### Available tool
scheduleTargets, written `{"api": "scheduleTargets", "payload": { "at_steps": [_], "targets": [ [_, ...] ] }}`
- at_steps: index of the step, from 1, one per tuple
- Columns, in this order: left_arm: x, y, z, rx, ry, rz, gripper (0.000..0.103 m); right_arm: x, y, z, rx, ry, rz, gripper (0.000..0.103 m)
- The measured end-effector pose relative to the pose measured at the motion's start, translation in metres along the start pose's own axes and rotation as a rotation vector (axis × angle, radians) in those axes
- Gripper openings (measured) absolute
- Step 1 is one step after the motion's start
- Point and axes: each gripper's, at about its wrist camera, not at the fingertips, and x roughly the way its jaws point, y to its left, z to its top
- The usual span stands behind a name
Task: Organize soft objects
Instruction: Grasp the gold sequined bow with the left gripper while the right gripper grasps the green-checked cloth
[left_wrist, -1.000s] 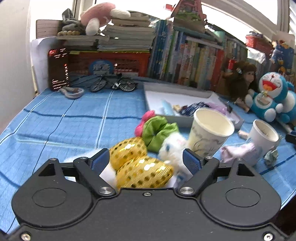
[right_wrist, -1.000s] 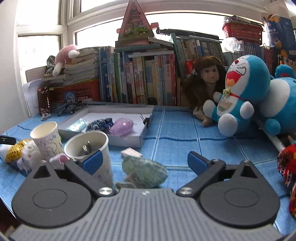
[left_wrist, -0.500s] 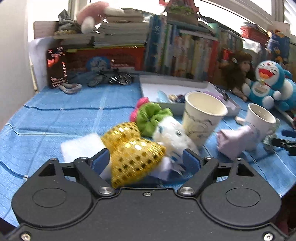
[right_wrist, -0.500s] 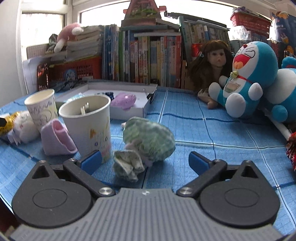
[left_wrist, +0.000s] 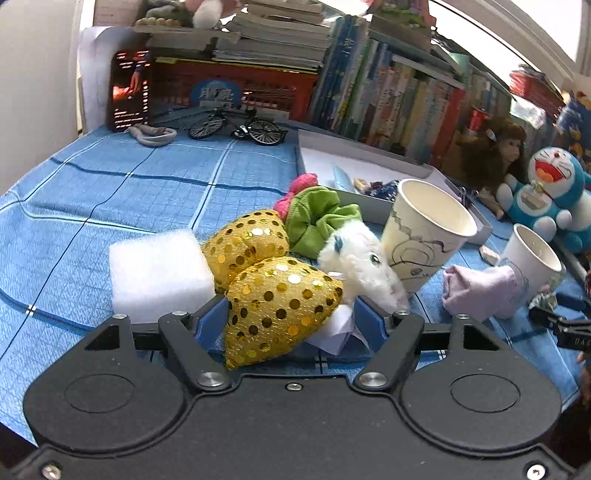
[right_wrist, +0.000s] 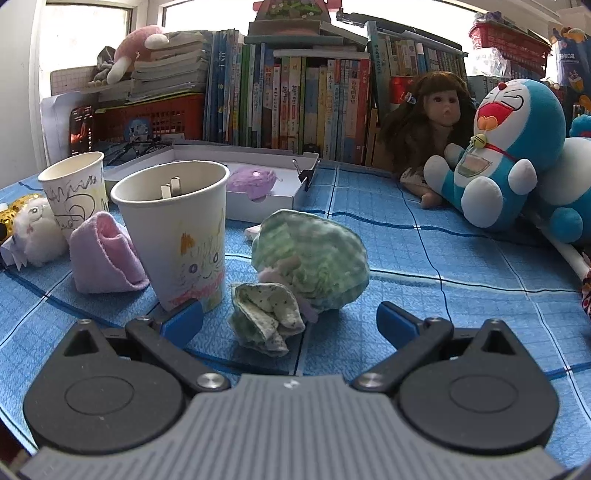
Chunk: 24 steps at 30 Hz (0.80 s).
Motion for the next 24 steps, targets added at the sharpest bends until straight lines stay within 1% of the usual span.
{"api": "scheduleTargets", "payload": {
  "at_steps": [5, 6, 8, 9, 12, 14, 16, 18, 19, 22, 23, 24],
  "targets": [
    [0.004, 0.006, 0.001, -0.055, -0.004, -0.003, 0.072, 0.004, 0.001, 0.0, 0.01, 0.003, -0.014, 0.103],
    [0.006, 0.007, 0.001, -0.067, -0.002, -0.004, 0.072, 0.005, 0.001, 0.0, 0.009, 0.011, -0.01, 0.102],
    [0.008, 0.01, 0.002, -0.095, -0.001, -0.012, 0.072, 0.006, 0.001, 0.0, 0.011, 0.027, 0.008, 0.097],
    [0.009, 0.012, 0.002, -0.11, -0.001, -0.017, 0.072, 0.007, 0.001, 0.0, 0.011, 0.033, 0.008, 0.094],
    [0.011, 0.017, 0.003, -0.164, -0.001, -0.031, 0.072, 0.009, 0.002, 0.0, 0.008, 0.043, 0.006, 0.088],
    [0.014, 0.022, 0.003, -0.205, 0.003, -0.038, 0.072, 0.009, 0.002, 0.0, 0.013, 0.046, 0.005, 0.081],
    [0.016, 0.023, 0.004, -0.223, 0.007, -0.04, 0.071, 0.01, 0.002, 0.0, 0.018, 0.052, 0.006, 0.072],
    [0.018, 0.023, 0.003, -0.228, 0.01, -0.042, 0.068, 0.01, 0.002, 0.0, 0.02, 0.053, 0.011, 0.069],
    [0.019, 0.023, 0.003, -0.23, 0.012, -0.042, 0.067, 0.01, 0.002, 0.0, 0.019, 0.052, 0.012, 0.064],
    [0.02, 0.021, 0.003, -0.232, 0.017, -0.042, 0.057, 0.009, 0.004, 0.0, 0.017, 0.048, 0.009, 0.055],
    [0.02, 0.02, 0.003, -0.225, 0.016, -0.035, 0.052, 0.009, 0.004, 0.0, 0.019, 0.046, 0.008, 0.053],
    [0.018, 0.018, 0.004, -0.217, 0.011, -0.025, 0.049, 0.008, 0.004, 0.0, 0.021, 0.042, 0.004, 0.047]
  ]
}}
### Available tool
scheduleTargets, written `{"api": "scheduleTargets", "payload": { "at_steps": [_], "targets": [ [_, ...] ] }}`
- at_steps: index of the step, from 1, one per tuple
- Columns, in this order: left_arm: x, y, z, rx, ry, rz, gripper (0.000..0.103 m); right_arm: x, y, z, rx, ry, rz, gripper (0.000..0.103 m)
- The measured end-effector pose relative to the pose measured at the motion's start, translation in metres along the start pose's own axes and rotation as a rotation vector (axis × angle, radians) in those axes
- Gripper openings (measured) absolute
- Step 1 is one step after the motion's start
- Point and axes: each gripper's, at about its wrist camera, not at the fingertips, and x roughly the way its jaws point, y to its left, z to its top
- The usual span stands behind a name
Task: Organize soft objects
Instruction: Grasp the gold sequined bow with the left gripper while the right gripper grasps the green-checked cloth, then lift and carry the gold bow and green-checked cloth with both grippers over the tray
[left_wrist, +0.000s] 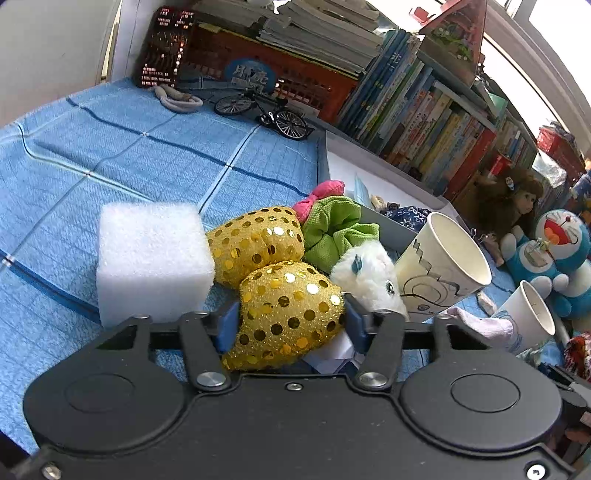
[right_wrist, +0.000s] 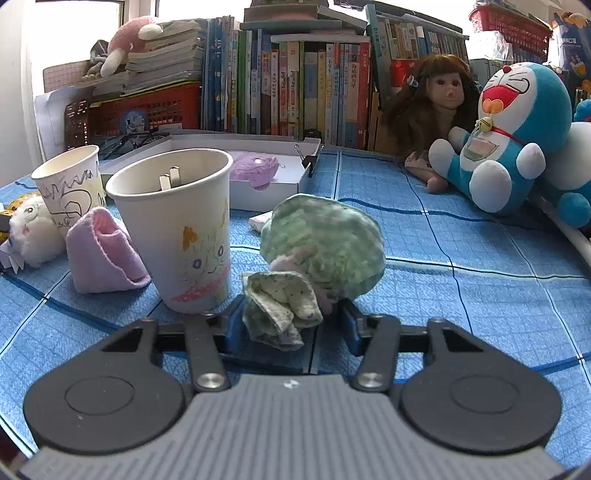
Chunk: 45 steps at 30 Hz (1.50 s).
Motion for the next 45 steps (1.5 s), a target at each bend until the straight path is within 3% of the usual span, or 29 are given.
{"api": "scheduleTargets", "payload": {
  "at_steps": [4, 15, 22, 30, 39, 45],
  "targets": [
    [-0.01, -0.009, 0.0, 0.049, -0.052, 0.042, 0.047, -0.003, -0.004, 0.002, 0.021, -0.002, -0.006, 0.04],
    [-0.028, -0.023, 0.015, 0.112, -0.123, 0.079, 0.047, -0.013, -0.015, 0.013, 0.031, -0.013, -0.073, 0.038],
    [-0.034, -0.036, 0.042, 0.192, -0.151, 0.094, 0.047, -0.02, -0.023, 0.042, 0.0, -0.036, -0.108, 0.038],
    [-0.038, -0.062, 0.081, 0.274, -0.188, 0.078, 0.048, -0.024, -0.018, 0.081, -0.039, -0.065, -0.079, 0.038],
    [-0.025, -0.1, 0.122, 0.324, -0.142, -0.027, 0.048, -0.015, -0.006, 0.131, -0.048, -0.067, 0.033, 0.038],
    [0.004, -0.13, 0.146, 0.361, -0.049, -0.064, 0.048, 0.005, 0.006, 0.162, -0.034, -0.02, 0.104, 0.038]
  ]
}}
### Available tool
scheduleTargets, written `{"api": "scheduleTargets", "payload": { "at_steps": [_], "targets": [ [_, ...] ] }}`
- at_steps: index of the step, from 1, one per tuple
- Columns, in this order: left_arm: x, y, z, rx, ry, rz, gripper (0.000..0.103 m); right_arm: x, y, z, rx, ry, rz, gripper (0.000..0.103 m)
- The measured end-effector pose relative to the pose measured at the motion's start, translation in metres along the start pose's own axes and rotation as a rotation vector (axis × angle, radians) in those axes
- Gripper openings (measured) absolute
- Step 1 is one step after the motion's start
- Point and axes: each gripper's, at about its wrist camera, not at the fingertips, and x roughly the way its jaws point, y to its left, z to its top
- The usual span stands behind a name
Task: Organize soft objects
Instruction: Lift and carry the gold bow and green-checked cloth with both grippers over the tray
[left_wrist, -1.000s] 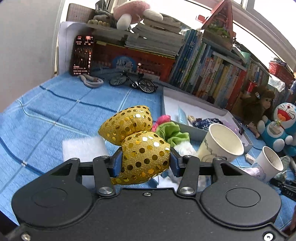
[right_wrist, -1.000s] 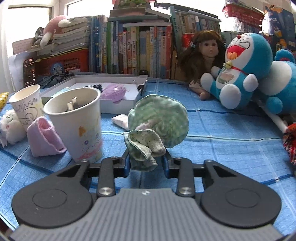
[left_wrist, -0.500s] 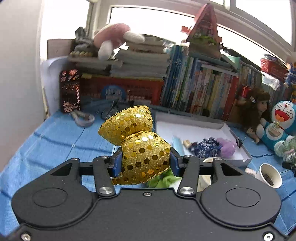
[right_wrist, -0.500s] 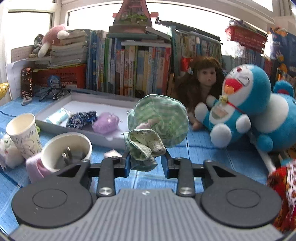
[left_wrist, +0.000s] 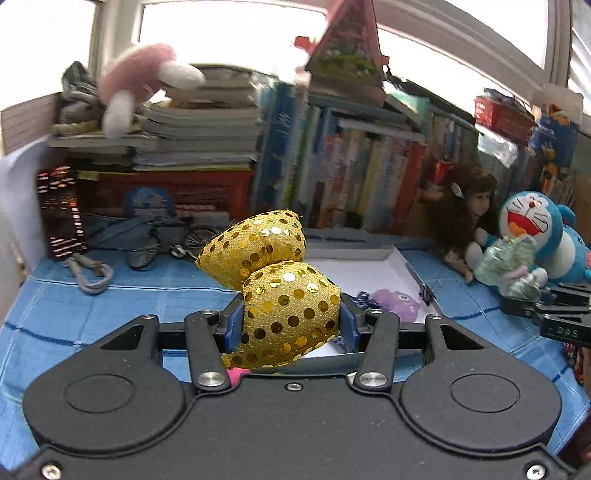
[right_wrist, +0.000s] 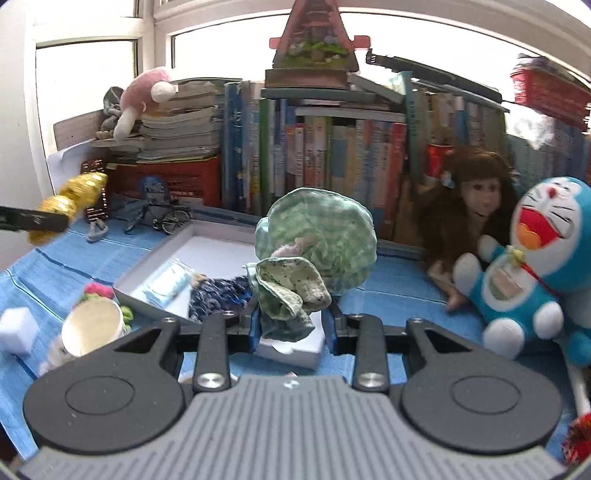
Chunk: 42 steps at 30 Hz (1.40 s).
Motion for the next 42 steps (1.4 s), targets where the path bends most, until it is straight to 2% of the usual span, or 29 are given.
{"api": "scheduleTargets", "payload": {
  "at_steps": [5, 10, 23, 33, 42],
  "targets": [
    [0.039, -0.016, 0.021, 0.023, 0.058, 0.001, 0.048, 0.025, 0.004, 0.021, 0.042, 0.038, 0.05, 0.038],
    [0.082, -0.023, 0.032, -0.014, 0.13, -0.022, 0.048, 0.058, 0.0, 0.035, 0.133, 0.101, 0.094, 0.038],
    [0.184, -0.015, 0.047, -0.053, 0.261, 0.002, 0.049, 0.147, -0.016, 0.048, 0.208, 0.225, 0.067, 0.038],
    [0.235, -0.003, 0.043, -0.046, 0.344, 0.002, 0.049, 0.201, -0.028, 0.036, 0.203, 0.293, 0.061, 0.038],
    [0.254, 0.001, 0.034, -0.027, 0.387, 0.006, 0.05, 0.221, -0.027, 0.031, 0.208, 0.339, 0.063, 0.039]
  ]
}}
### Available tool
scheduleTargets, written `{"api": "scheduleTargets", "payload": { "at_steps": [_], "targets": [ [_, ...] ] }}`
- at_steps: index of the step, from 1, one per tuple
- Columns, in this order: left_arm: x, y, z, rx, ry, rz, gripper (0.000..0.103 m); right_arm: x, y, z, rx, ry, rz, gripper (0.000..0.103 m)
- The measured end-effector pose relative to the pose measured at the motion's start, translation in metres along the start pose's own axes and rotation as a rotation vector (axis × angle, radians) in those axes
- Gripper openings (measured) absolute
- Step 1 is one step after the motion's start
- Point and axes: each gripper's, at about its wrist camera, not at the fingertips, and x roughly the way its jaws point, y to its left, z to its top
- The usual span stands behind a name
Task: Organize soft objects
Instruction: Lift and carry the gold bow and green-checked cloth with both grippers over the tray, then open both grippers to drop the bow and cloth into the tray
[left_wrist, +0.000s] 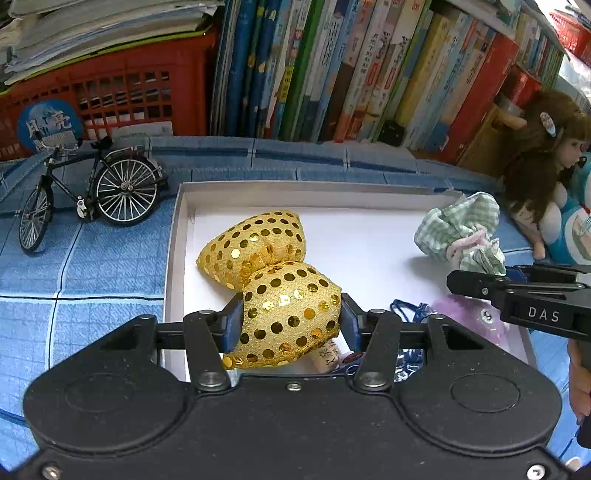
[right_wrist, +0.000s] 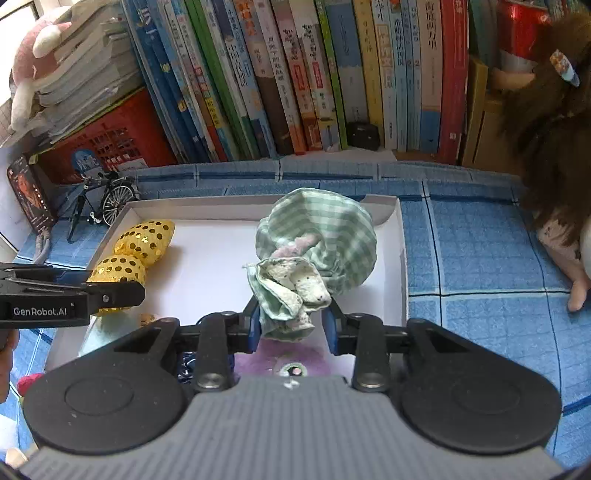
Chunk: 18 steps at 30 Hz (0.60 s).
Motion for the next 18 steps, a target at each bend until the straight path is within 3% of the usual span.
{"api": "scheduleTargets", "payload": {
  "at_steps": [8, 10, 18],
  "targets": [
    [0.004, 0.002, -0.001, -0.004, 0.001, 0.0, 0.059, 0.004, 0.001, 0.0, 0.004, 0.015, 0.021, 0.045],
    [0.001, 0.002, -0.001, -0.011, -0.004, -0.002, 0.06, 0.001, 0.001, 0.0, 0.007, 0.013, 0.026, 0.061],
    [-0.025, -0.003, -0.007, -0.01, -0.034, -0.003, 0.069, -0.027, 0.01, -0.003, -0.005, -0.017, 0.032, 0.067]
  ]
}}
